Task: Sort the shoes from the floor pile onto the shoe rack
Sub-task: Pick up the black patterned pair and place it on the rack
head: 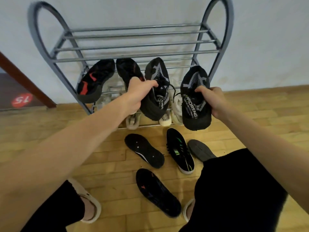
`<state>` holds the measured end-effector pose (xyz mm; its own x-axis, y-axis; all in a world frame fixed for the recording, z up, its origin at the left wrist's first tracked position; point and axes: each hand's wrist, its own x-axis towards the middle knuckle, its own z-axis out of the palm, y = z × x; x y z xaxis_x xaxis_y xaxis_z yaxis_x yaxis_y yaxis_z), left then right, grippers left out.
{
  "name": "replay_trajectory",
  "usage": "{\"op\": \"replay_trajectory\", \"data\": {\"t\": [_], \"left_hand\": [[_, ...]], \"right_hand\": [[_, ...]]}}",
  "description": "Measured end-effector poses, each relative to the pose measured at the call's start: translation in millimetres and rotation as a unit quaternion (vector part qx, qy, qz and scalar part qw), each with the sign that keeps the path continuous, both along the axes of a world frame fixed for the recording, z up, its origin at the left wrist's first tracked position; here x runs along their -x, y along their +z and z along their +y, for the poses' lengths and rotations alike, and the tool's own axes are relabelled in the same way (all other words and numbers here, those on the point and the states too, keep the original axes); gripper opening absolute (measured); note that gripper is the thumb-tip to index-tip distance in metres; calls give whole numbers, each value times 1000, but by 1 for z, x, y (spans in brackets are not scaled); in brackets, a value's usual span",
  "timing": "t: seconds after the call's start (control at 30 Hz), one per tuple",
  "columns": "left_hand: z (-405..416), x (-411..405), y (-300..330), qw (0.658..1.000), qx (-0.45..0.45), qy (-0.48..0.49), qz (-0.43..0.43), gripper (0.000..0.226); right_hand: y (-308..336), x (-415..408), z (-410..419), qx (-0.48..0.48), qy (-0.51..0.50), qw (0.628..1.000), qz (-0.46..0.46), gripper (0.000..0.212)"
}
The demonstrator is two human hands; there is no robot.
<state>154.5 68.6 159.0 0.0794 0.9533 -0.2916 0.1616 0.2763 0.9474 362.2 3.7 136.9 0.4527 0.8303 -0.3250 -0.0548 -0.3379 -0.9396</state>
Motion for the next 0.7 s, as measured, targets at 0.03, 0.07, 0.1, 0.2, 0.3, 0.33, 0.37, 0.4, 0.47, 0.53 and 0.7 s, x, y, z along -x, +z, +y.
{"op": "replay_trajectory", "data": {"t": [0.03, 0.07, 0.1, 0.2, 0.3, 0.33, 0.37, 0.4, 0.47, 0.53, 0.7], "left_hand": [[6, -6, -1, 1000, 0, -5, 3, 41], [12, -12, -3, 1000, -1, -9, 7, 44], [19, -19, -5, 1000, -4, -9, 9, 43], [42, -36, -15, 1000, -11, 4, 19, 26], [71, -49, -29, 1000, -13, 19, 12, 17], [80, -53, -35, 1000, -7, 27, 9, 19], [88, -58, -41, 999, 2, 39, 5, 24], [94, -63, -47, 999, 12, 51, 2, 29], [103, -72, -56, 998, 22, 62, -7, 35], [111, -77, -64, 997, 26, 69, -17, 41], [123, -79, -77, 998, 20, 60, 7, 40]], "right_hand": [[-1, -3, 8, 7, 1, 1000, 5, 25], [-1, -4, 15, 12, 3, 1000, 10, 19], [-2, -6, 24, 11, 5, 1000, 12, 15], [-7, -12, 54, -3, 5, 1000, -10, 18], [-13, -18, 93, -4, -7, 999, -39, 25], [-16, -20, 105, -3, -13, 999, -48, 26], [-20, -23, 117, 1, -17, 998, -58, 25], [-24, -25, 128, 1, -21, 998, -66, 22], [-30, -28, 144, 4, -22, 997, -78, 18], [-36, -31, 156, 0, -28, 995, -93, 23], [-44, -39, 164, 0, -27, 994, -103, 22]]}}
